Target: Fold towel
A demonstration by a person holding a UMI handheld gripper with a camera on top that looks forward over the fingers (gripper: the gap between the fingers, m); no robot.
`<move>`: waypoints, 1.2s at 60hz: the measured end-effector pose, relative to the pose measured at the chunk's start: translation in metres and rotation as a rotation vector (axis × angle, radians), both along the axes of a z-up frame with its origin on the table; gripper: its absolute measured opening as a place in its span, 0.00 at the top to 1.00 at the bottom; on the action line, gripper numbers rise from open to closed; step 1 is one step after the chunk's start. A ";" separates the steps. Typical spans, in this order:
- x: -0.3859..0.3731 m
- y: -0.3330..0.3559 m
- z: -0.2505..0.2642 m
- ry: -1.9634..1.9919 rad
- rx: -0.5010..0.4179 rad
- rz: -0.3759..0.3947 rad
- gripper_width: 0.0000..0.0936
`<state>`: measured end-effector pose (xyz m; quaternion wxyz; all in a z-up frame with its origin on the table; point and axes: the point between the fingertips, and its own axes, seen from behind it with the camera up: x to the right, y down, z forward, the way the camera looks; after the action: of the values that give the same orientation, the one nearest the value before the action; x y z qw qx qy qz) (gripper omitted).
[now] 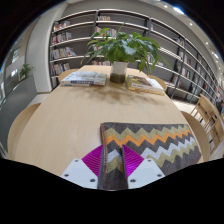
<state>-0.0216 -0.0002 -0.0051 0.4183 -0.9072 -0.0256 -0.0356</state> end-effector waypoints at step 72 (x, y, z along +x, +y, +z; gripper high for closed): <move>0.260 -0.055 0.115 -0.043 0.018 -0.075 0.25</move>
<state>0.2387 -0.0552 0.1100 0.4241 -0.9028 -0.0002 -0.0708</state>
